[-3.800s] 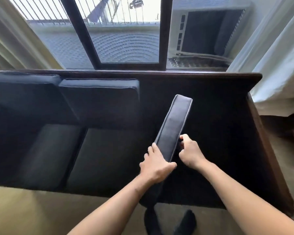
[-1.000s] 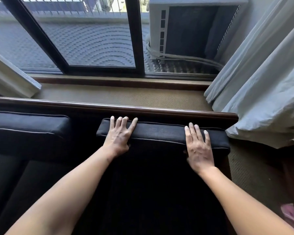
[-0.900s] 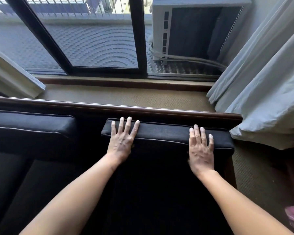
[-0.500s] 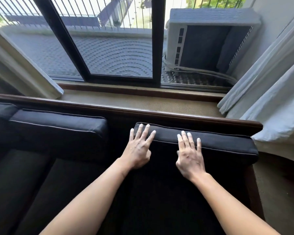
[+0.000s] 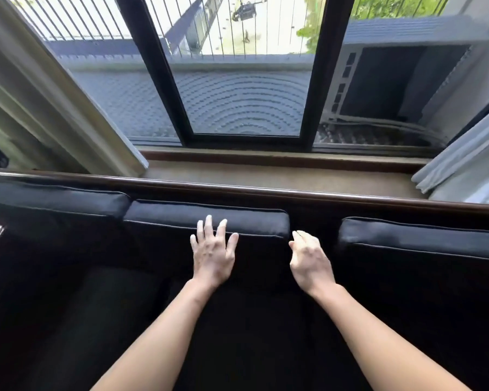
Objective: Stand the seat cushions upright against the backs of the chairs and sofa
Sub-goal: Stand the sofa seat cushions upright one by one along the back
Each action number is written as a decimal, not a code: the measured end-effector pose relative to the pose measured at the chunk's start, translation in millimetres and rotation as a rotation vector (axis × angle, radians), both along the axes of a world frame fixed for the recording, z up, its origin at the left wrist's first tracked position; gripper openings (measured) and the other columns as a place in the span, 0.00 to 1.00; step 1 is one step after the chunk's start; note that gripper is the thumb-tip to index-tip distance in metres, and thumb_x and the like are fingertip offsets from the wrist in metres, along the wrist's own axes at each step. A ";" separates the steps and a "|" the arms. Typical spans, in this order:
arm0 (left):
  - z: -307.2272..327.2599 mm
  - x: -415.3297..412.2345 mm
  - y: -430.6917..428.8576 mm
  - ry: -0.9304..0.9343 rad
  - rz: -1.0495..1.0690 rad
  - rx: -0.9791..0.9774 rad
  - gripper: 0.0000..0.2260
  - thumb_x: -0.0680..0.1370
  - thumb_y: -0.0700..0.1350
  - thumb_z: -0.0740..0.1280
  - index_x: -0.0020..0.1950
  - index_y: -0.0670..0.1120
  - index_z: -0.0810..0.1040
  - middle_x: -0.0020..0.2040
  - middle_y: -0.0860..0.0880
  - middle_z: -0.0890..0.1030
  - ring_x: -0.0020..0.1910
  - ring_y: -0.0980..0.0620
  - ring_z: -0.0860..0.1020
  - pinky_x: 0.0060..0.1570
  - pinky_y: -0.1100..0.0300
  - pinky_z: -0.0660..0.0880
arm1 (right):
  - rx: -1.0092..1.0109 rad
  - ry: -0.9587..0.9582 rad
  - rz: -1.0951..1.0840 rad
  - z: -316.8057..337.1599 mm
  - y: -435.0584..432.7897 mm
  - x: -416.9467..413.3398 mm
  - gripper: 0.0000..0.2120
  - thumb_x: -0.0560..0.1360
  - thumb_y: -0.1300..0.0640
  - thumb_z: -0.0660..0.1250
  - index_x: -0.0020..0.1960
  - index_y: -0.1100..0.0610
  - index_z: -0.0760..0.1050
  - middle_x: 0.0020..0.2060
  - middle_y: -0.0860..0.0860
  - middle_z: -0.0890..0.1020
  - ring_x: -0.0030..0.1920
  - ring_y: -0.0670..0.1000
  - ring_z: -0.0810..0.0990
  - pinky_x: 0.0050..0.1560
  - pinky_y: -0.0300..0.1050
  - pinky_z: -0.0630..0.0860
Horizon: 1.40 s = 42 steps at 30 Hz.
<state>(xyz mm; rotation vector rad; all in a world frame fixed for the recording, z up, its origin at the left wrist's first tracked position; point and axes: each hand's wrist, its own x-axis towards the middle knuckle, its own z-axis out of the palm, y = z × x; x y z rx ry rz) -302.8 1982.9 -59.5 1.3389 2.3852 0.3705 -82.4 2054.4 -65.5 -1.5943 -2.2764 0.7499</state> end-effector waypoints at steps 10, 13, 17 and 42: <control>-30.5 -144.2 -11.3 -0.192 0.464 -0.015 0.47 0.83 0.68 0.61 0.88 0.43 0.42 0.84 0.34 0.31 0.85 0.31 0.39 0.83 0.37 0.43 | -0.070 0.031 -0.312 -24.9 -14.0 -65.5 0.38 0.74 0.74 0.53 0.82 0.59 0.52 0.70 0.61 0.76 0.61 0.59 0.82 0.56 0.49 0.77; -31.1 -172.8 -10.7 -0.274 0.537 0.033 0.60 0.74 0.72 0.71 0.87 0.42 0.39 0.84 0.34 0.31 0.86 0.33 0.39 0.84 0.42 0.45 | 0.020 0.108 -0.467 -34.1 -10.3 -67.7 0.29 0.76 0.73 0.58 0.76 0.61 0.67 0.54 0.64 0.85 0.53 0.66 0.83 0.52 0.53 0.78; -36.3 -193.4 -11.1 -0.343 0.616 0.128 0.66 0.67 0.71 0.78 0.87 0.43 0.42 0.85 0.34 0.42 0.85 0.34 0.49 0.83 0.45 0.55 | 0.044 0.257 -0.704 -47.5 -7.6 -69.9 0.03 0.78 0.64 0.67 0.50 0.60 0.78 0.38 0.63 0.84 0.41 0.66 0.82 0.39 0.48 0.70; -35.8 -171.9 -16.7 -0.229 0.366 0.107 0.57 0.72 0.69 0.76 0.84 0.39 0.50 0.75 0.38 0.58 0.77 0.37 0.63 0.76 0.45 0.67 | 0.011 0.124 -0.701 -32.1 -1.9 -23.8 0.17 0.82 0.64 0.56 0.69 0.61 0.72 0.56 0.69 0.80 0.54 0.70 0.79 0.46 0.52 0.71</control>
